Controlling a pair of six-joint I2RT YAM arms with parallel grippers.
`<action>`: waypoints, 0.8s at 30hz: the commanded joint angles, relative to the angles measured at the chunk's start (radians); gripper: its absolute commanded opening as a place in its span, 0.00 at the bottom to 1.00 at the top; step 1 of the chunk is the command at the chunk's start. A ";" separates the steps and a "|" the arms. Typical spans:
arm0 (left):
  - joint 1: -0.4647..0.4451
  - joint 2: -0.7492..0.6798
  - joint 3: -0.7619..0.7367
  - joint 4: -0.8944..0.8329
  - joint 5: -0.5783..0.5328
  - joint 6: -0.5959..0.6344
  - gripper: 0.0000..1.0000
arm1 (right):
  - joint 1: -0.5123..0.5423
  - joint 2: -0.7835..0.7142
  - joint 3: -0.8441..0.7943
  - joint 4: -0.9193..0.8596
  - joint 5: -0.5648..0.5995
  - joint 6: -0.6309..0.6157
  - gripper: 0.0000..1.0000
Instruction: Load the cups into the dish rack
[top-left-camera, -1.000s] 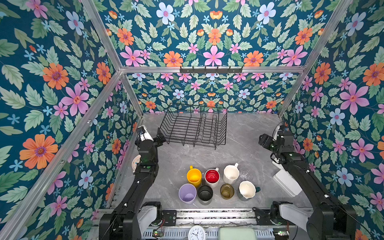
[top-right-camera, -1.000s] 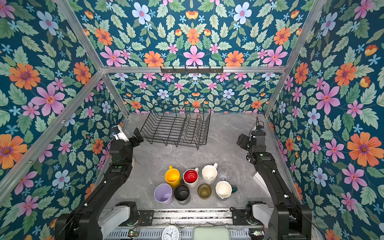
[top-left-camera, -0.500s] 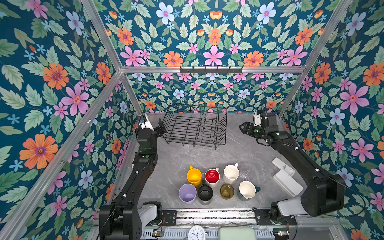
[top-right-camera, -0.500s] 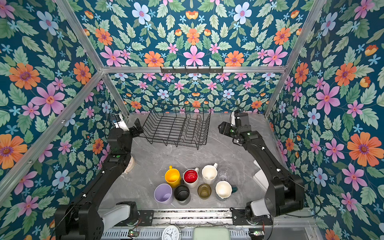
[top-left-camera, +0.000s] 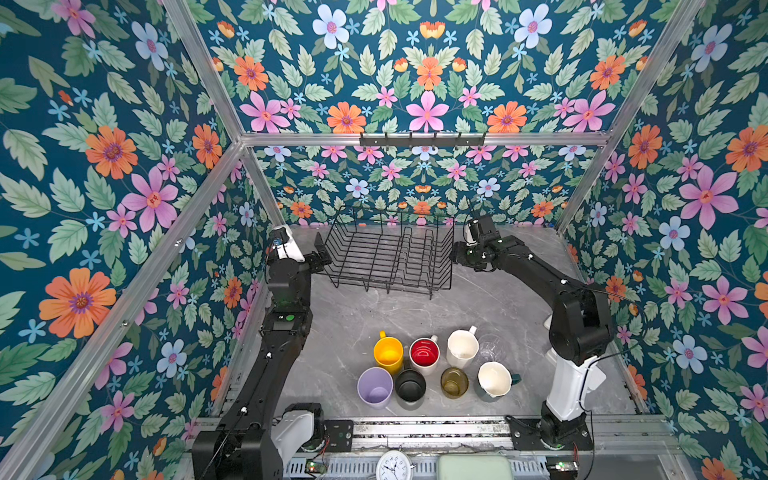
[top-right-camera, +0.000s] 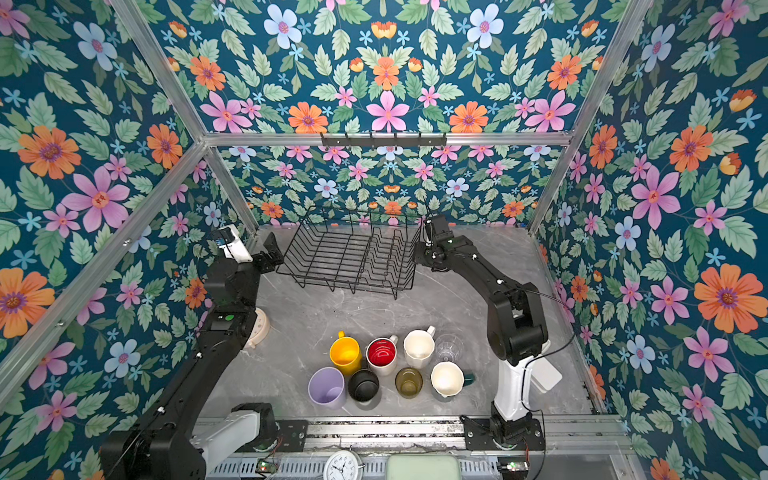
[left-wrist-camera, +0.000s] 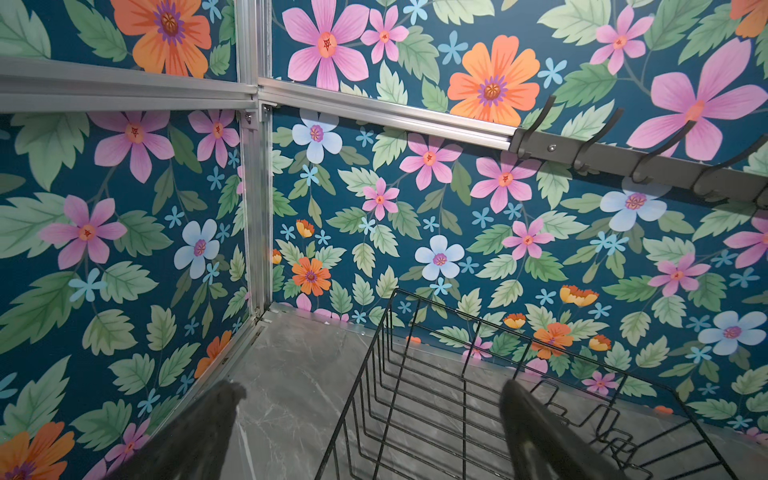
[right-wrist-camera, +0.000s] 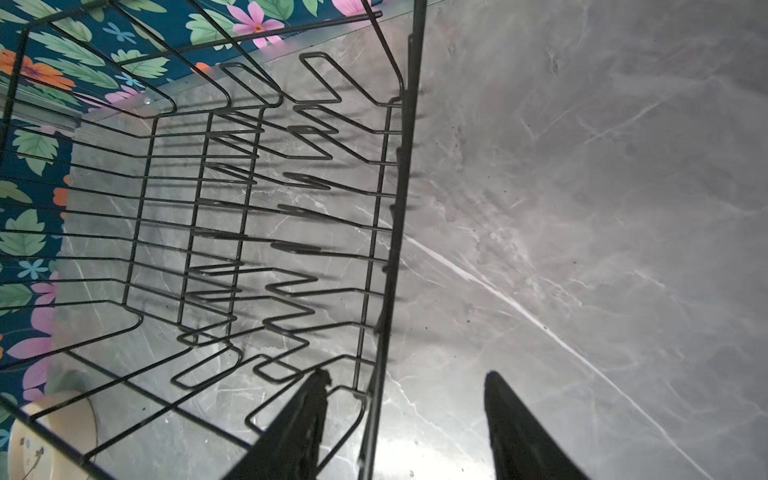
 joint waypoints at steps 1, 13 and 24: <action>-0.001 -0.003 0.000 -0.009 0.007 0.005 1.00 | 0.008 0.046 0.047 -0.030 0.012 0.014 0.59; 0.003 0.005 -0.001 -0.010 0.020 0.004 1.00 | 0.017 0.160 0.140 -0.044 0.035 0.026 0.41; 0.006 0.012 0.000 -0.010 0.037 -0.004 1.00 | 0.017 0.148 0.107 -0.035 0.049 0.026 0.27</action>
